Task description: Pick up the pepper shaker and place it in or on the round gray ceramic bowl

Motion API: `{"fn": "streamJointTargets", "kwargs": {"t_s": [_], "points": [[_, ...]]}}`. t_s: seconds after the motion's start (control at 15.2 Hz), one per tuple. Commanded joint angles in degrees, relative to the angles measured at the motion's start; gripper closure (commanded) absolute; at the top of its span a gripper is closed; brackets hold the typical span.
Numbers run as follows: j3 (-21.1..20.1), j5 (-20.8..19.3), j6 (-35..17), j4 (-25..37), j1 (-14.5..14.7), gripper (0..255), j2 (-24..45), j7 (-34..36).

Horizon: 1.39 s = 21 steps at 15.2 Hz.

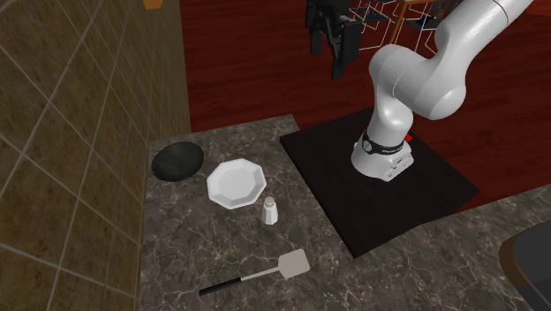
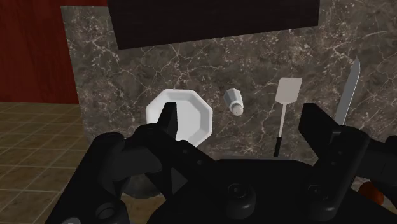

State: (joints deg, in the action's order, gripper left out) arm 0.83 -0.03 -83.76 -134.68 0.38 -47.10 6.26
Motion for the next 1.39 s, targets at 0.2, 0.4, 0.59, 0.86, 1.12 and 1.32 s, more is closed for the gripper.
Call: {"fn": "streamJointTargets", "kwargs": {"t_s": [0.2,0.4,0.59,0.86,1.12,1.32], "points": [[-1.1,0.1,-6.4,-5.2,0.3,0,0.7,0.8],[-2.3,0.1,-13.1,-9.7,0.5,0,2.2,1.7],[-3.4,0.0,-20.1,-13.6,0.8,0,4.8,2.7],[-5.0,-0.3,-29.9,-17.5,0.9,0,9.9,4.3],[-6.7,-1.2,-40.1,-20.0,0.7,0,17.0,6.1],[-8.1,-2.5,-47.8,-20.8,0.1,0,23.4,8.0]]}}
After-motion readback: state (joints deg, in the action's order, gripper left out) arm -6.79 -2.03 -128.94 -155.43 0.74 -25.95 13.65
